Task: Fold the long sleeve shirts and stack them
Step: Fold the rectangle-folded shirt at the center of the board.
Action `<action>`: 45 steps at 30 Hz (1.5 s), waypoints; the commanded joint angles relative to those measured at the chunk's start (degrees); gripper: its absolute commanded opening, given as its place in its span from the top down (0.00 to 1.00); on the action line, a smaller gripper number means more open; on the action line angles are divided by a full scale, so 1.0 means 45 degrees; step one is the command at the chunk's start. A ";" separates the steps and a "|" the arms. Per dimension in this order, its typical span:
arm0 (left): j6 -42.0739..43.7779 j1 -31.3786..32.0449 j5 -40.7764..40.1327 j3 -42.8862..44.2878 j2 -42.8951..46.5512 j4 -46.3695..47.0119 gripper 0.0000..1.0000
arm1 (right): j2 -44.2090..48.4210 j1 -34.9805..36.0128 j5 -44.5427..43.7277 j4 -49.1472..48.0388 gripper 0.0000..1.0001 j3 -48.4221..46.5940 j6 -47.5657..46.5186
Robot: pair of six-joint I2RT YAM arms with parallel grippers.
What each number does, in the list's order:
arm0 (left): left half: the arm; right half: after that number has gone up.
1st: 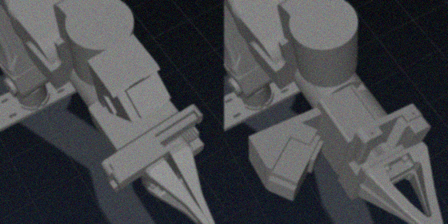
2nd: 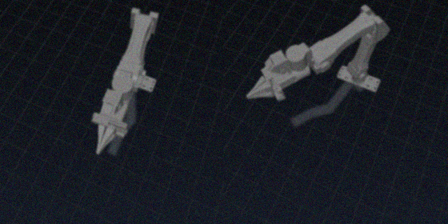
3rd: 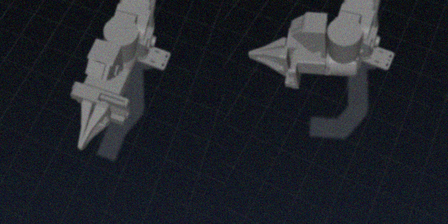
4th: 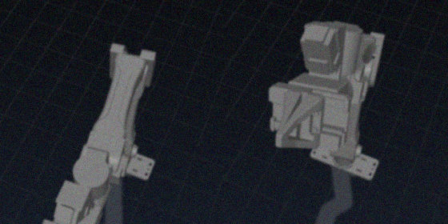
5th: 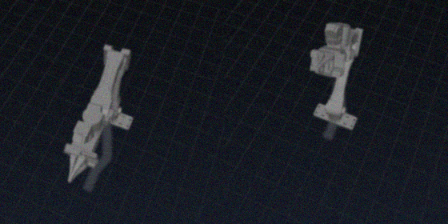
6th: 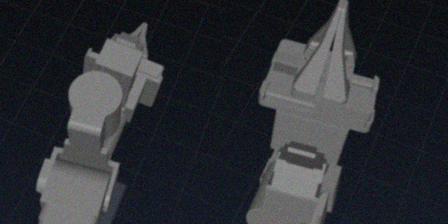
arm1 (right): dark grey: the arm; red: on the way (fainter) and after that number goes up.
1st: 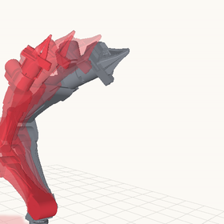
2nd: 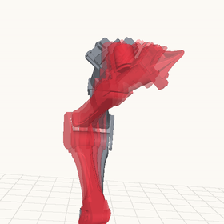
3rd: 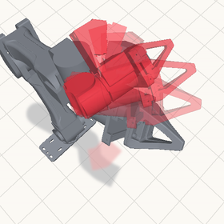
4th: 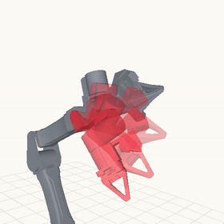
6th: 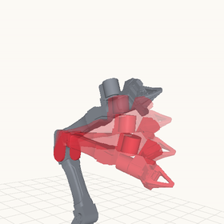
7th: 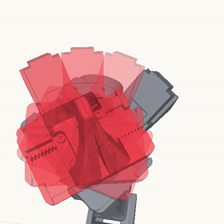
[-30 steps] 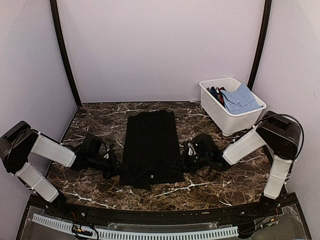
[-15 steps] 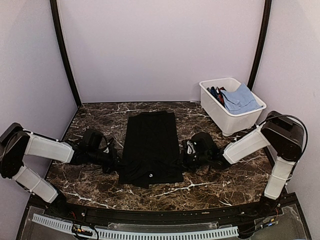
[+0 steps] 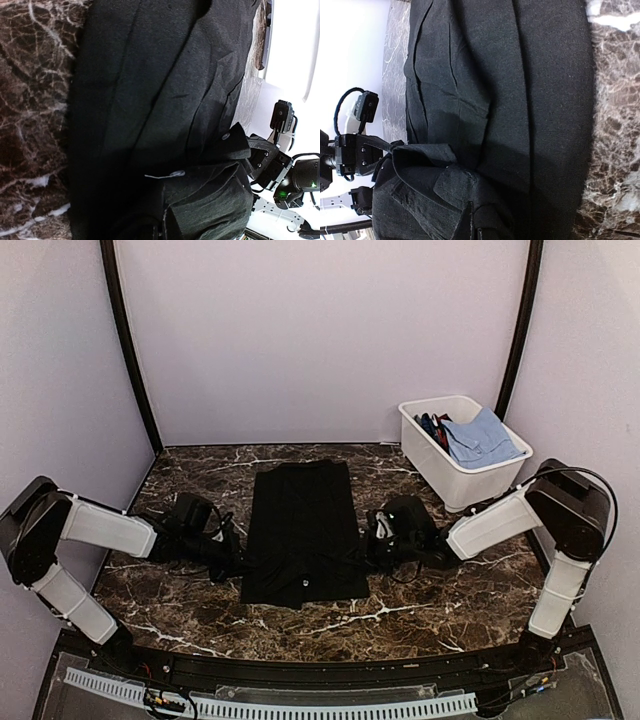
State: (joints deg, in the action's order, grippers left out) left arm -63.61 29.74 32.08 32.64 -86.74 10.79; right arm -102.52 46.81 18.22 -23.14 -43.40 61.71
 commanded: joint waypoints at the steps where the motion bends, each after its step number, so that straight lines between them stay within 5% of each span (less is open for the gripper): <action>1: 0.0296 -0.0094 -0.0105 0.0489 -0.0210 -0.0076 0.99 | -0.0018 -0.0128 0.0181 0.0060 1.00 -0.0666 -0.0569; 6: 0.0365 -0.0123 -0.0117 0.0691 -0.0544 -0.0102 0.98 | -0.0375 -0.0157 0.0307 0.0171 1.00 -0.0973 -0.0667; 9: 0.0394 -0.0157 -0.0169 0.0725 -0.0615 -0.0047 0.84 | -0.0372 -0.0213 0.0327 0.0196 1.00 -0.1010 -0.0685; 13: 0.0703 -0.0223 -0.0472 0.0898 -0.0481 -0.0428 0.64 | -0.0233 -0.0282 0.0281 0.0424 0.81 -0.1054 -0.0814; 22: 0.1496 -0.0451 -0.0651 0.1154 0.0026 -0.0670 0.43 | 0.0550 -0.0343 -0.0253 0.1663 0.43 -0.1318 -0.1560; 45: 0.1694 -0.1370 0.0542 0.2893 -0.1702 -0.0480 0.49 | -0.0629 -0.1458 0.0467 0.2426 0.38 -0.2877 -0.2119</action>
State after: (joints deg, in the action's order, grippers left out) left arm -57.71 25.02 32.82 42.04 -92.97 9.23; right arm -102.94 42.13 18.44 -10.07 -54.89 51.64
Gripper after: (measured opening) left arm 0.500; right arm 0.612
